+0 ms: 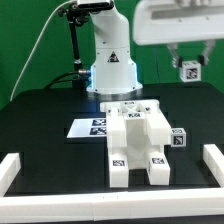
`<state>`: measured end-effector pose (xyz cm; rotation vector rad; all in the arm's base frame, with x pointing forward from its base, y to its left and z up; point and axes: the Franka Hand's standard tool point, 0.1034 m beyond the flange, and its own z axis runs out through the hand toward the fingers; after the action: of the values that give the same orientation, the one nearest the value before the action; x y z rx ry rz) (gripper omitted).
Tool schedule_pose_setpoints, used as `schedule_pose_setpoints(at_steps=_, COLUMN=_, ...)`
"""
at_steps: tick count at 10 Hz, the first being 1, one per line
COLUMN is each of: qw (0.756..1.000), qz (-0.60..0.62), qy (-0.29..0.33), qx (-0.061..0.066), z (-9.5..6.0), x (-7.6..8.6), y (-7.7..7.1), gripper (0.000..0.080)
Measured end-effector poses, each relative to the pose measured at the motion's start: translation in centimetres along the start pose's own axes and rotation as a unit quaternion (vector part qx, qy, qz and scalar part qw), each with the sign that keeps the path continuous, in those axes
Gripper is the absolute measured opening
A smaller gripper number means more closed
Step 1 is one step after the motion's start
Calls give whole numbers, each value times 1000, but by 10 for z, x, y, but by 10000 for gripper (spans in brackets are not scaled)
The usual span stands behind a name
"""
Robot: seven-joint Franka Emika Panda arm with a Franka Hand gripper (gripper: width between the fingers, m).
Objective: Assemble chair
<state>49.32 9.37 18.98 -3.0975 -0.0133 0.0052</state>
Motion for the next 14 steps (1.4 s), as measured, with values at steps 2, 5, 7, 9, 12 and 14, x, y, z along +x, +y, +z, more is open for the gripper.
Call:
schedule_pose_setpoints(at_steps=2, qw=1000, qz=-23, qy=9, qx=3, z=-19, x=14, y=15, gripper=281)
schedule_pose_setpoints(at_steps=5, qw=1000, qz=-22, qy=13, qx=3, z=-18, x=15, y=16, gripper=281)
schedule_pose_setpoints(at_steps=7, qw=998, qz=-57, qy=28, qx=-16, z=-5, x=23, y=31, gripper=281)
schedule_pose_setpoints(at_steps=9, qw=997, qz=-74, qy=26, qx=-27, z=6, x=37, y=46, gripper=281)
schedule_pose_setpoints(at_steps=12, qw=998, qz=-63, qy=16, qx=-28, z=25, x=36, y=47, gripper=281)
schedule_pose_setpoints(at_steps=14, qw=997, qz=-63, qy=12, qx=-32, z=35, x=33, y=48, gripper=281)
